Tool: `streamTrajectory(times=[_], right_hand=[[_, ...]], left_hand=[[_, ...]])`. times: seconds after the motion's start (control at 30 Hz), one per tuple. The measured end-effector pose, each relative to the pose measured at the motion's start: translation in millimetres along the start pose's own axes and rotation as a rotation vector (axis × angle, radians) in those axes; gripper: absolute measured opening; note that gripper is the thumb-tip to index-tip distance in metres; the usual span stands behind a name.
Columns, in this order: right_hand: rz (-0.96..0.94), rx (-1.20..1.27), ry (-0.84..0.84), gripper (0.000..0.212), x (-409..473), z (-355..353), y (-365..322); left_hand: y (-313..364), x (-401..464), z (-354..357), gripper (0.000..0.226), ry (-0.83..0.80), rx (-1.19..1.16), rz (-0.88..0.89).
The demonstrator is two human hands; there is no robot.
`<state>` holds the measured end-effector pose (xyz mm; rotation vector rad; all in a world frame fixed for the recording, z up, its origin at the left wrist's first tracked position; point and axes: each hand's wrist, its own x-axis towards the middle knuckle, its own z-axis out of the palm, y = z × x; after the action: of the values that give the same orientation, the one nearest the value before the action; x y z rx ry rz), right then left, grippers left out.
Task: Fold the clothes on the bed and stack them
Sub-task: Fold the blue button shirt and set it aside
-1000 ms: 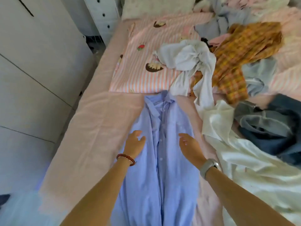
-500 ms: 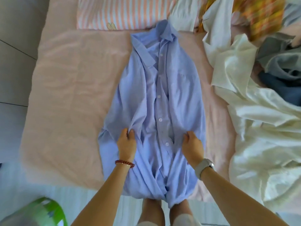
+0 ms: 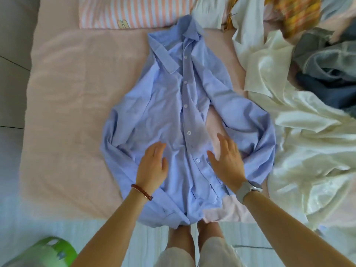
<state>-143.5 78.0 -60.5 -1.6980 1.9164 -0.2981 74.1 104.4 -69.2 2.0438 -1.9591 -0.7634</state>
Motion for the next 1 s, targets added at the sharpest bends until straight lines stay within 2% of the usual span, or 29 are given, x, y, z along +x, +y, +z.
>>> streamTrajectory(times=[0.03,0.1,0.13,0.17,0.23,0.37,0.47,0.53,0.6,0.63,0.7,0.77,0.8,0.83,0.9,0.93,1.0], right_hand=[[0.097,0.042,-0.106,0.066,-10,11,-3],[0.267,0.011,-0.303,0.069,-24,29,1],[0.309,-0.034,-0.356,0.058,-27,31,4],[0.337,-0.049,-0.341,0.043,-28,29,7],[0.431,0.054,-0.149,0.023,-25,15,12],[0.531,0.158,0.289,0.027,-15,-33,19],[0.375,0.222,0.321,0.017,-16,-44,9],[0.165,0.206,0.147,0.019,-27,-32,-1],[-0.031,0.093,-0.185,0.018,-42,-17,-4],[-0.084,0.037,-0.367,0.017,-50,-13,-7],[-0.101,-0.009,-0.673,0.027,-64,-11,-7],[-0.082,0.061,-0.812,0.029,-77,-11,-3],[-0.080,0.125,-0.778,0.030,-82,-10,1],[-0.069,0.182,-0.655,0.031,-86,-9,6],[0.028,0.232,-0.321,0.028,-89,-1,20],[0.121,0.269,-0.207,0.026,-87,3,25],[0.299,0.336,-0.159,0.022,-81,13,32]], left_hand=[[-1,-10,12,0.046,-0.110,0.046,0.020],[-8,-27,27,0.049,-0.285,0.153,-0.076],[-15,-34,29,0.050,-0.327,0.197,-0.144],[-21,-37,27,0.051,-0.323,0.243,-0.193],[-39,-40,15,0.052,-0.286,0.312,-0.324],[-69,-36,-18,0.058,-0.271,0.416,-0.516],[-61,-32,-19,0.050,-0.227,0.390,-0.521],[-45,-34,-8,0.044,-0.143,0.316,-0.393],[-24,-41,4,0.045,-0.090,0.150,-0.214],[-8,-44,10,0.043,-0.084,-0.007,-0.179],[16,-45,20,0.026,-0.101,-0.355,-0.281],[30,-41,25,0.014,-0.107,-0.649,-0.511],[35,-38,27,0.019,-0.130,-0.773,-0.612],[37,-35,30,0.024,-0.159,-0.837,-0.663],[40,-33,34,0.023,-0.234,-0.810,-0.661],[41,-34,37,0.018,-0.255,-0.790,-0.657],[41,-35,43,0.013,-0.229,-0.763,-0.683]])
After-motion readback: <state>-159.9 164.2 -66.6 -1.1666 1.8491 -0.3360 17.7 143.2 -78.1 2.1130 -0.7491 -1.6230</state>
